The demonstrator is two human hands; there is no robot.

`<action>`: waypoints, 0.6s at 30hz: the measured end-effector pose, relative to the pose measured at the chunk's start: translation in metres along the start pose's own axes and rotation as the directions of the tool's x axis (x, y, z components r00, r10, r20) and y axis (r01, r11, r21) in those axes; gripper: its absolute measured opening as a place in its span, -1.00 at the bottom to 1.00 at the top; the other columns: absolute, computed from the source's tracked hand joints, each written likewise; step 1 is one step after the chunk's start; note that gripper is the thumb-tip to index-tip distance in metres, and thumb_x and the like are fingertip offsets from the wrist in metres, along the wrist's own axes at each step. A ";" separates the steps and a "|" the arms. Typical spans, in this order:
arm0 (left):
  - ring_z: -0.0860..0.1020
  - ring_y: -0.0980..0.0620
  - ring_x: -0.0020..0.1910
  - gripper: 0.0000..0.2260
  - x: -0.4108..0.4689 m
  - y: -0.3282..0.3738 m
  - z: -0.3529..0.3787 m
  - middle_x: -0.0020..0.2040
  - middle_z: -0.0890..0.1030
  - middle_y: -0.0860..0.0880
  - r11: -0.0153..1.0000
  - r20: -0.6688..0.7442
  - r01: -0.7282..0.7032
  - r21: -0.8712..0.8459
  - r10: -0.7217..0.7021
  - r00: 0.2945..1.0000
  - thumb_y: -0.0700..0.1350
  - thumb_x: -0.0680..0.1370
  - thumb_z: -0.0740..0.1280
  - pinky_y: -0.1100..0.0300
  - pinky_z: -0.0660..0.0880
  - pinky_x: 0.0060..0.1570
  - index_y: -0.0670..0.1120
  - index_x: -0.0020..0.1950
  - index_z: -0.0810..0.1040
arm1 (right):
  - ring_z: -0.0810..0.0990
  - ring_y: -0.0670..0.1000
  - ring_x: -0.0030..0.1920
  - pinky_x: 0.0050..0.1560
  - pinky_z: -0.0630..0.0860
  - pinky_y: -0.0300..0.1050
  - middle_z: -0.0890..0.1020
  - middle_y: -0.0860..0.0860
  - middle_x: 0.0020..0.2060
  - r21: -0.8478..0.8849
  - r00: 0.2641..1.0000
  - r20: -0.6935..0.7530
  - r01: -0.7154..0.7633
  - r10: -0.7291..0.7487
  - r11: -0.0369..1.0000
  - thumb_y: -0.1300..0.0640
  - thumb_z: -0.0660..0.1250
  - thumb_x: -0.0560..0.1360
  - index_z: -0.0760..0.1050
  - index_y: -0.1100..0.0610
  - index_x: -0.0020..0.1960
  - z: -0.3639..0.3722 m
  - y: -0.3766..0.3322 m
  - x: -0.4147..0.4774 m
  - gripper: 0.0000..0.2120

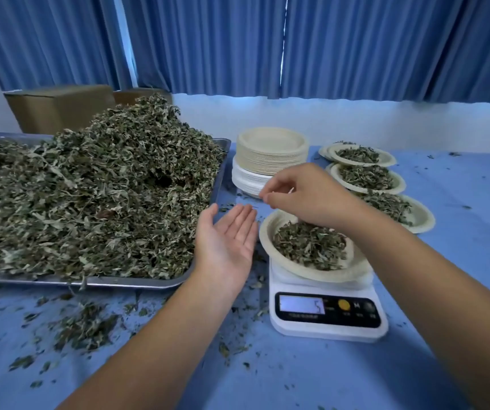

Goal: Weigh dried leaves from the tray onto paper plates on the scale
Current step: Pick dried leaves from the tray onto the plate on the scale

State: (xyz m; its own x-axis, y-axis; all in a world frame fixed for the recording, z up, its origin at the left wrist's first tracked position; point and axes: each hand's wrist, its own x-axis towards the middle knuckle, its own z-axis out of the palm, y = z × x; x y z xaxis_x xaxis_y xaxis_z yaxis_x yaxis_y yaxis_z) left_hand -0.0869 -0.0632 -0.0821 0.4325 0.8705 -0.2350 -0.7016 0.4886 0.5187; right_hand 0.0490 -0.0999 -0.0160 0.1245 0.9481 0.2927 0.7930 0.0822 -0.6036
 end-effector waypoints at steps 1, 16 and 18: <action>0.55 -0.09 0.19 -0.58 0.001 -0.001 0.000 0.18 0.58 -0.20 1.000 -0.003 -0.002 0.007 0.002 1.000 0.06 0.59 0.18 0.09 0.48 0.20 -0.28 0.19 0.51 | 0.52 -0.22 -0.35 -0.34 0.41 -0.43 0.65 -0.12 -0.33 -0.014 0.999 -0.023 -0.025 0.024 1.000 0.15 0.38 0.48 0.65 0.03 -0.17 -0.006 0.008 -0.005 -0.91; 0.59 -0.04 0.04 -0.64 0.008 -0.007 -0.004 0.07 0.61 -0.14 1.000 -0.061 -0.024 -0.014 0.023 0.998 -0.01 0.64 0.08 0.14 0.51 0.00 -0.23 0.14 0.53 | 0.53 -0.22 -0.23 -0.21 0.38 -0.46 0.64 -0.11 -0.24 -0.081 0.952 0.195 0.256 -0.236 0.963 0.22 0.42 0.43 0.68 0.09 -0.06 0.032 -0.041 0.019 -0.88; 0.57 -0.02 0.05 -0.70 0.005 -0.007 -0.002 0.04 0.60 -0.08 0.998 -0.055 -0.053 -0.044 0.051 0.997 -0.07 0.63 0.08 0.16 0.48 0.12 -0.16 0.16 0.53 | 0.55 -0.20 -0.17 -0.19 0.39 -0.44 0.68 -0.09 -0.15 -0.112 0.910 0.290 0.338 -0.295 0.934 0.19 0.44 0.43 0.67 0.10 -0.01 0.056 -0.057 0.030 -0.85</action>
State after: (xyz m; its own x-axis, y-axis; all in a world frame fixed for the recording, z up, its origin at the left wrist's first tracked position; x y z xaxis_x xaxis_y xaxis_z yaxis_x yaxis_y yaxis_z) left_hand -0.0814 -0.0624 -0.0881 0.3648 0.8961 -0.2528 -0.7476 0.4437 0.4942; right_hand -0.0259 -0.0587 -0.0139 -0.2934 0.9280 0.2295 0.8501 0.3631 -0.3814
